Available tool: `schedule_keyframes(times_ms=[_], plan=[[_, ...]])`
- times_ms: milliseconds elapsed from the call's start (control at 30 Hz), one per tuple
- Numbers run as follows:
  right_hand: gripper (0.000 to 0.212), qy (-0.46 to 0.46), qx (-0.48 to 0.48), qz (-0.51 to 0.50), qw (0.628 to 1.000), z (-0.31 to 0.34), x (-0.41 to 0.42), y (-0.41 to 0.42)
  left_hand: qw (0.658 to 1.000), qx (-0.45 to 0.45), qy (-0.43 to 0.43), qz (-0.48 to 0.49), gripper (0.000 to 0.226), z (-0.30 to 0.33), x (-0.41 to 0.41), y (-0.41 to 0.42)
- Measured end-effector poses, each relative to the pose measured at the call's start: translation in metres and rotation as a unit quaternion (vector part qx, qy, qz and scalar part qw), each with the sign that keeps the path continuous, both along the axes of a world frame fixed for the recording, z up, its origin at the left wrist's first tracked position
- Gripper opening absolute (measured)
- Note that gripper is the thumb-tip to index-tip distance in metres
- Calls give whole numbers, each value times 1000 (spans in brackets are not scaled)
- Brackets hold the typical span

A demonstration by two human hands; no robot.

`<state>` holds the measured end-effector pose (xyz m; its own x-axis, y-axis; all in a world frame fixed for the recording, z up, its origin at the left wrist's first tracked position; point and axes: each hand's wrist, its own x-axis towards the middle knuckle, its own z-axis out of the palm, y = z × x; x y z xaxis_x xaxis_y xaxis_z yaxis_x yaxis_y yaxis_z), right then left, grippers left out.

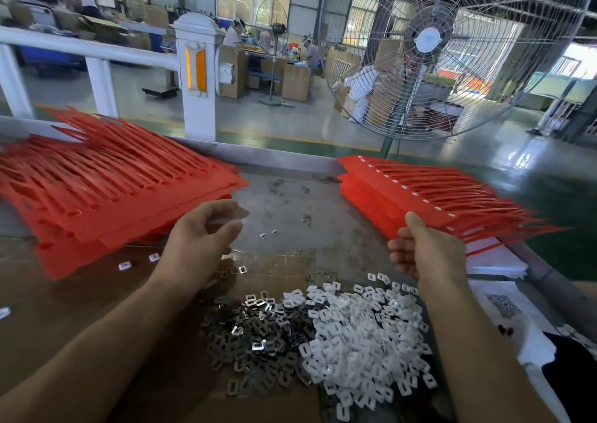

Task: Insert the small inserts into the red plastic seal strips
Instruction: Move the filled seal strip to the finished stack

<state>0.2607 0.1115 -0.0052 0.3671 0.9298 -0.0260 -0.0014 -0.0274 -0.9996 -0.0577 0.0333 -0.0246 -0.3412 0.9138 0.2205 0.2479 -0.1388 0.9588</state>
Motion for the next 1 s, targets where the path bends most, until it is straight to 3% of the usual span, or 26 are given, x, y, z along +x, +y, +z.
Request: schedule_keyframes(times_ms=[200,333,500,633,767,1000], plan=[[27,-106,41,128,985,-2,-32,-14,956,-11,-292,18,36,5,-11,6],[28,-149,46,153,976,-3,-36,-20,923,-8,-386,-2,6,8,-8,7],[27,-149,42,159,975,-3,-34,-21,842,1,-539,-13,10,9,-14,7],[27,-158,42,162,973,-6,-33,-21,801,16,-596,-41,31,14,-21,7],[27,-164,41,163,972,-6,-33,-22,784,49,-617,-58,60,19,-23,6],[27,-181,37,169,968,-3,-35,-25,743,99,-660,-58,82,18,-28,3]])
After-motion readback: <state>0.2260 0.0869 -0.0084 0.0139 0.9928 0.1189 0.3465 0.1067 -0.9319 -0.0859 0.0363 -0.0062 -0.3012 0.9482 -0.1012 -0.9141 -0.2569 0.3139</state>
